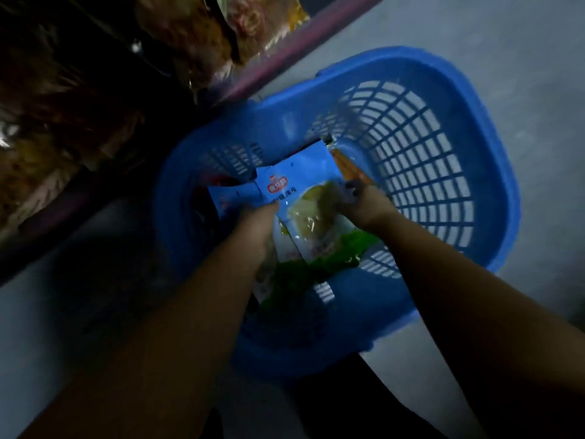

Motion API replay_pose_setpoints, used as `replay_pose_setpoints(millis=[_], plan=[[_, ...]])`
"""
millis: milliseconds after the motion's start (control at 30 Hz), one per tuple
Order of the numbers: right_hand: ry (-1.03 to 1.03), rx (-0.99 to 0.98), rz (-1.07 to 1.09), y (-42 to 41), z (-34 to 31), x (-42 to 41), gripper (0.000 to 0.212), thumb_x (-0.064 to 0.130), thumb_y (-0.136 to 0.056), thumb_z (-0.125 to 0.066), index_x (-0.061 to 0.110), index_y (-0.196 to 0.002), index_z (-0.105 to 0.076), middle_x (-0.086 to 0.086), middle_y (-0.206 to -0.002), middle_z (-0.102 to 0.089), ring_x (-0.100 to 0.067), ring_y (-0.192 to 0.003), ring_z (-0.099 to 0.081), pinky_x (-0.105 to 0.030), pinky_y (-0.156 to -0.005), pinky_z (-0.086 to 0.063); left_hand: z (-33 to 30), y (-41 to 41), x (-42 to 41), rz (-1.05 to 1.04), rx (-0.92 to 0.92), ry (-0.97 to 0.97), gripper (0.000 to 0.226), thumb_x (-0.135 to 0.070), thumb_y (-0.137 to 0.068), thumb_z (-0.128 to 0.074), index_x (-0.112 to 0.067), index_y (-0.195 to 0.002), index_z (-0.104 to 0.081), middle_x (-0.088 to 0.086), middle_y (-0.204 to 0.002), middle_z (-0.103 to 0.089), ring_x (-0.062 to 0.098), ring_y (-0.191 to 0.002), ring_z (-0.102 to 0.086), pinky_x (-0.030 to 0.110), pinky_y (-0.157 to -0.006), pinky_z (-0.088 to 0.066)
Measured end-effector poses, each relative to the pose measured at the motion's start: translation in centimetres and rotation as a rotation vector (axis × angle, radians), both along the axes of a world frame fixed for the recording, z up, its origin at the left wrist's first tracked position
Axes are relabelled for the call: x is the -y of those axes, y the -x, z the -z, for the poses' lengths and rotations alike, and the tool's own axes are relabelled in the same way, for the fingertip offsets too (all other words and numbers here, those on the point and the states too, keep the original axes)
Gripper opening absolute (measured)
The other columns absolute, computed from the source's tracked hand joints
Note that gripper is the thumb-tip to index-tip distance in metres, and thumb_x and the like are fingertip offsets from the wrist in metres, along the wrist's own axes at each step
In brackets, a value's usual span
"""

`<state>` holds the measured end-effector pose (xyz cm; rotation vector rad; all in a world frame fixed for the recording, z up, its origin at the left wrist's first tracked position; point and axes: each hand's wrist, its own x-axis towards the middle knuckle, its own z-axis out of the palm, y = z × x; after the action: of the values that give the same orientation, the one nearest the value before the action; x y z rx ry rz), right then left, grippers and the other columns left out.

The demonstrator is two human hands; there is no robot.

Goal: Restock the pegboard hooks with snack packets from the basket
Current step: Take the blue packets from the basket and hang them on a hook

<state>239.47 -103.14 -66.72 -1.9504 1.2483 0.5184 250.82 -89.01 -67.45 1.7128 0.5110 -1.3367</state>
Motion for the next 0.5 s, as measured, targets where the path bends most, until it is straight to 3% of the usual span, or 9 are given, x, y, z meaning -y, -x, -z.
replay_pose_setpoints(millis=[67, 100, 167, 267, 333, 400, 500], plan=[[0.015, 0.076, 0.009, -1.1, 2.1, 1.1, 0.06, 0.032, -0.087, -0.065, 0.009, -0.139, -0.043, -0.016, -0.137, -0.053, -0.031, -0.125, -0.052, -0.038, -0.105, -0.04, 1.9, -0.2, 1.1, -0.006, -0.003, -0.013, 0.042, -0.027, -0.092, -0.057, -0.006, -0.129, -0.053, 0.016, -0.127, -0.058, 0.03, -0.114, -0.057, 0.043, -0.101, -0.045], [0.004, 0.079, 0.028, -1.4, 2.8, 1.5, 0.064, 0.033, -0.086, -0.066, 0.01, -0.141, -0.04, -0.015, -0.14, -0.051, -0.031, -0.128, -0.049, -0.041, -0.108, -0.038, 2.4, -0.2, 1.5, -0.008, 0.023, -0.016, 0.042, -0.027, -0.092, -0.058, -0.005, -0.127, -0.053, 0.015, -0.129, -0.057, 0.029, -0.114, -0.056, 0.04, -0.1, -0.045], [-0.006, 0.039, 0.093, -1.3, 4.1, 1.9, 0.07, 0.034, -0.084, -0.069, 0.008, -0.141, -0.037, -0.016, -0.142, -0.048, -0.033, -0.13, -0.046, -0.046, -0.108, -0.036, 3.1, -0.1, 2.3, 0.027, 0.098, -0.019, 0.027, -0.022, -0.091, -0.059, -0.006, -0.112, -0.058, 0.017, -0.123, -0.061, 0.022, -0.096, -0.057, 0.031, -0.082, -0.047], [-0.039, 0.094, 0.339, -0.2, 4.4, 1.7, 0.073, 0.026, -0.08, -0.076, 0.003, -0.136, -0.036, -0.018, -0.136, -0.052, -0.032, -0.125, -0.05, -0.044, -0.106, -0.039, 3.2, 0.2, 2.6, 0.118, 0.165, 0.027, 0.024, -0.02, -0.091, -0.059, -0.005, -0.11, -0.062, 0.017, -0.108, -0.066, 0.018, -0.075, -0.053, 0.025, -0.06, -0.039], [-0.076, 0.141, 0.494, 0.8, 3.8, 1.7, 0.064, 0.017, -0.077, -0.078, 0.001, -0.129, -0.046, -0.016, -0.128, -0.058, -0.026, -0.114, -0.058, -0.032, -0.096, -0.046, 2.7, 0.5, 2.5, 0.174, 0.149, 0.067, 0.016, -0.016, -0.091, -0.059, -0.009, -0.106, -0.063, 0.005, -0.096, -0.065, 0.012, -0.07, -0.055, 0.025, -0.057, -0.04], [-0.04, 0.081, 0.498, 2.0, 2.7, 2.0, 0.051, 0.018, -0.076, -0.079, 0.001, -0.119, -0.057, -0.016, -0.117, -0.065, -0.022, -0.1, -0.061, -0.028, -0.084, -0.047, 2.1, 1.1, 2.4, 0.281, 0.092, 0.102, 0.006, -0.012, -0.092, -0.057, -0.015, -0.094, -0.061, 0.0, -0.09, -0.063, 0.011, -0.074, -0.056, 0.025, -0.062, -0.044], [0.034, -0.049, 0.505, 3.7, 1.8, 3.1, 0.046, 0.022, -0.077, -0.078, 0.001, -0.114, -0.061, -0.02, -0.114, -0.066, -0.031, -0.104, -0.063, -0.041, -0.093, -0.051, 1.6, 1.9, 2.6, 0.369, 0.049, 0.117, 0.01, -0.01, -0.092, -0.055, -0.016, -0.096, -0.061, -0.002, -0.086, -0.061, 0.011, -0.073, -0.057, 0.021, -0.056, -0.047]])
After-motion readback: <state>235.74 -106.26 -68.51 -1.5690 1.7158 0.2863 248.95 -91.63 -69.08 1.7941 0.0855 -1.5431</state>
